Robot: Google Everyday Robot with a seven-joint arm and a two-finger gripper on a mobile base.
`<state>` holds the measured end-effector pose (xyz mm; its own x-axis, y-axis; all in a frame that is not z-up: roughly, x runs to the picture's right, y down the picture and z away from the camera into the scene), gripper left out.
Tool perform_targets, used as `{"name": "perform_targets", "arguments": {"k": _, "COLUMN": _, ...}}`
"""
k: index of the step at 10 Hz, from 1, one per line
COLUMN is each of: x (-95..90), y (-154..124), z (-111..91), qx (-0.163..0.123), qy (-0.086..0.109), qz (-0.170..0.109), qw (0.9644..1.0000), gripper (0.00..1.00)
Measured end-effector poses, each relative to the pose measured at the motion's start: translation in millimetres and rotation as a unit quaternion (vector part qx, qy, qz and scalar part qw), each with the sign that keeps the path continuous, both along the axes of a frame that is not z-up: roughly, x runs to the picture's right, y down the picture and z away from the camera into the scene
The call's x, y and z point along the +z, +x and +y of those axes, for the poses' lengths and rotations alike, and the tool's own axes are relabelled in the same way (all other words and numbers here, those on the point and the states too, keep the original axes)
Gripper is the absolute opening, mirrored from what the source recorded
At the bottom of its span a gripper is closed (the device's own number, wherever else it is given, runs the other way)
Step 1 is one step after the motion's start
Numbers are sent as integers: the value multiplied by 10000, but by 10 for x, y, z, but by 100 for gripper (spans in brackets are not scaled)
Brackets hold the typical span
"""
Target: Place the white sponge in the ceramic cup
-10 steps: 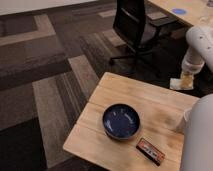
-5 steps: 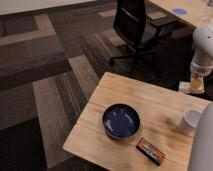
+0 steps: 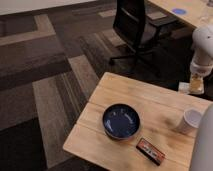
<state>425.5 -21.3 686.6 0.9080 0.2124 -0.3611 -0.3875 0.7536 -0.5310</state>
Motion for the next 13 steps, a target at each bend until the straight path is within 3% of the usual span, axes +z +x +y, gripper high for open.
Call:
{"name": "perform_targets", "arguments": {"k": 2, "x": -144, "y": -218, "z": 117, "qx": -161, "qy": 139, "qz": -239, "qw": 9995, "gripper": 0}}
{"name": "perform_targets", "arguments": {"k": 4, "x": -279, "y": -238, "z": 330, "qx": -226, "qy": 176, "qz": -316, "qw": 9991, "gripper": 0}}
{"name": "perform_targets", "arguments": {"k": 6, "x": -452, "y": -150, "z": 616, "qx": -406, "qy": 295, "qz": -500, "qw": 9975, "gripper": 0}}
{"name": "perform_targets", "arguments": {"k": 9, "x": -641, "y": 31, "z": 1001, "qx": -573, "qy": 574, "qz": -984, "qw": 9918, "gripper": 0}}
{"name": "perform_targets", "arguments": {"k": 11, "x": -677, "y": 224, "z": 1173, "qx": -482, "qy": 560, "qz": -980, "qw": 9924, "gripper": 0}}
{"name": "perform_targets", "arguments": {"k": 13, "x": -691, "y": 448, "z": 1194, "qx": -483, "qy": 632, "qz": -691, "qw": 9944, "gripper": 0}}
